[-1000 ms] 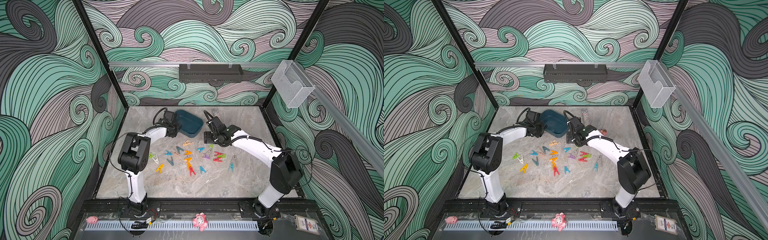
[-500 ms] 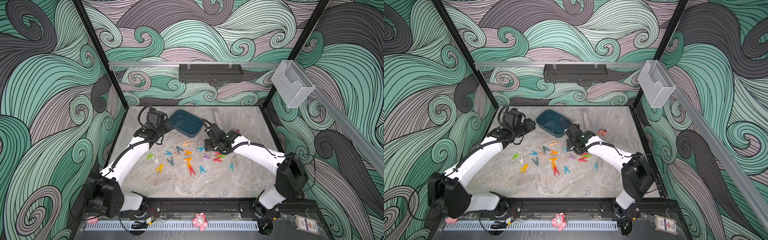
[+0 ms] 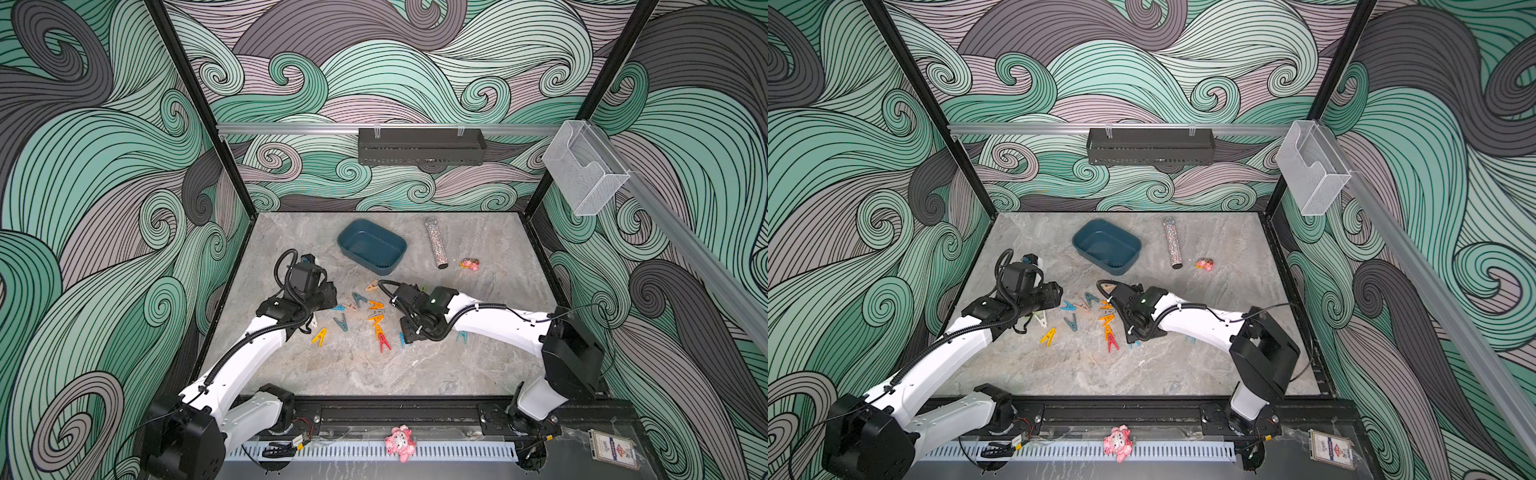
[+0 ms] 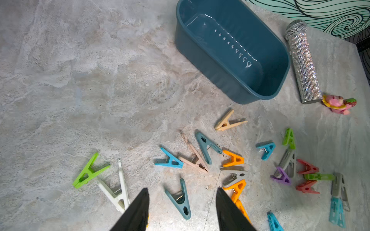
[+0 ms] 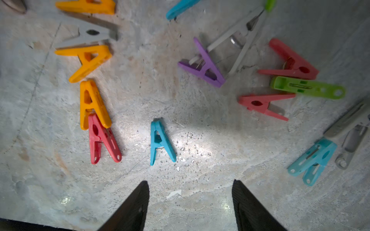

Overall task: Put the clothespins into the storage box
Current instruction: Pick up the clothespin from the center of the board.

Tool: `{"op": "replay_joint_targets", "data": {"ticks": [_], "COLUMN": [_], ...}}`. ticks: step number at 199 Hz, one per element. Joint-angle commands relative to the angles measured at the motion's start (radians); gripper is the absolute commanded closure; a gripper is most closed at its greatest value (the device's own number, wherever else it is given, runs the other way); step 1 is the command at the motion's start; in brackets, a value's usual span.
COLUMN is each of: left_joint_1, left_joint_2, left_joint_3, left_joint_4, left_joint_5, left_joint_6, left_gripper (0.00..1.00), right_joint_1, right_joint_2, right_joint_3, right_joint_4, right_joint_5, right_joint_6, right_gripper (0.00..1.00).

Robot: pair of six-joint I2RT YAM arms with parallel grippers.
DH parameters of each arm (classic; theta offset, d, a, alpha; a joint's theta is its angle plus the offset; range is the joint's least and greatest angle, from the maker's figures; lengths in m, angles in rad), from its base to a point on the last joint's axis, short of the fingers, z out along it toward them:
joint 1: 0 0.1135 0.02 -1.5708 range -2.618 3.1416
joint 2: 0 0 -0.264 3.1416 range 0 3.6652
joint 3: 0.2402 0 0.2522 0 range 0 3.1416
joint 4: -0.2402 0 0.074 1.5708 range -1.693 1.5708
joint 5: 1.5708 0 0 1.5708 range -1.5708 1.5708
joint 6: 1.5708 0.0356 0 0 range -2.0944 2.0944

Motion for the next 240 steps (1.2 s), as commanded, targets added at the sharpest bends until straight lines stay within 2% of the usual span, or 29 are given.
{"op": "replay_joint_targets", "data": {"ticks": [1, 27, 51, 80, 156, 240], "left_joint_1": [-0.009, -0.009, -0.009, -0.01, -0.01, -0.01], "left_joint_2": [0.024, 0.07, 0.06, 0.051, 0.054, 0.071], "left_joint_3": [0.026, 0.082, 0.072, 0.061, 0.052, 0.056], "left_joint_4": [0.029, -0.048, -0.021, 0.005, 0.014, 0.015], "left_joint_5": [0.029, 0.035, 0.061, 0.066, 0.059, 0.06], "left_joint_6": [-0.013, -0.016, -0.025, -0.035, -0.038, -0.045], "left_gripper": [0.43, 0.43, 0.41, 0.37, 0.36, 0.36], "right_joint_1": [0.022, 0.032, 0.028, 0.014, -0.03, -0.033], "right_joint_2": [0.064, 0.112, 0.145, 0.176, 0.203, 0.222], "right_joint_3": [0.043, 0.073, 0.095, 0.11, 0.076, 0.05], "right_joint_4": [-0.019, 0.002, 0.011, 0.019, 0.073, 0.088], "right_joint_5": [-0.041, -0.051, -0.037, -0.043, -0.092, -0.136], "right_joint_6": [0.015, 0.002, -0.015, -0.032, -0.047, -0.039], "right_gripper": [0.32, 0.38, 0.48, 0.54, 0.61, 0.66]}}
